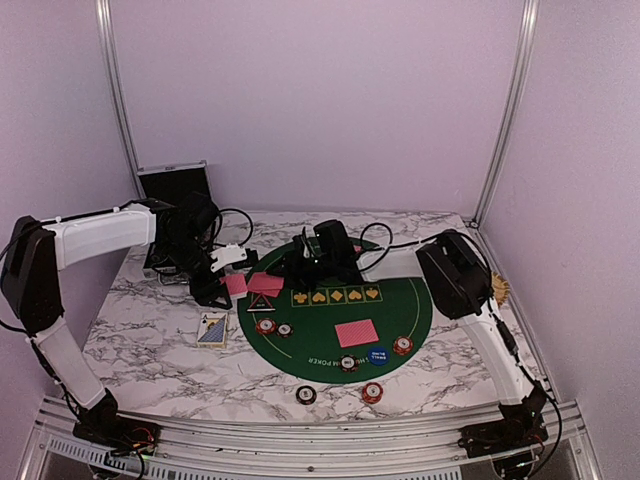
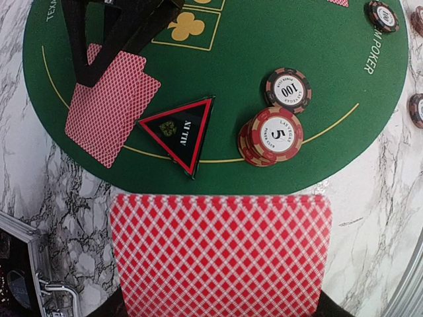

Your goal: Distribute texas hold em gaming equipment

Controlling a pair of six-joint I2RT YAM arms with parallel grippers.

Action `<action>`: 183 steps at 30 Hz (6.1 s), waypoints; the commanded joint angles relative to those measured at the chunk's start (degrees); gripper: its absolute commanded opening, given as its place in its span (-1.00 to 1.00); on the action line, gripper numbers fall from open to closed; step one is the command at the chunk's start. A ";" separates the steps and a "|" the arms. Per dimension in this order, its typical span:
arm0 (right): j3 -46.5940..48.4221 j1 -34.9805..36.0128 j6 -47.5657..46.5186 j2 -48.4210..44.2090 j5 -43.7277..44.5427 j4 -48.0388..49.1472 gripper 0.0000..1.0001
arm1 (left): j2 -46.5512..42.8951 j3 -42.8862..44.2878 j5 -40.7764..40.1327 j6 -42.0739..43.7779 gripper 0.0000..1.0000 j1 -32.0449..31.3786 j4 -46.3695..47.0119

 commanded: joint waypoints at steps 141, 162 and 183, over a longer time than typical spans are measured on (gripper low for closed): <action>-15.27 3.54 -6.89 -23.08 -15.61 -6.63 -0.33 | 0.47 5.19 -2.86 0.50 -1.00 -6.53 -0.52; -18.40 2.14 -6.82 -25.98 -15.63 -6.87 -0.87 | 1.31 4.97 -3.70 0.81 -1.00 -6.28 -0.52; -17.51 4.24 -2.46 -22.04 -17.10 -1.03 -0.53 | 1.02 4.84 -3.65 0.72 -1.00 -6.09 -0.47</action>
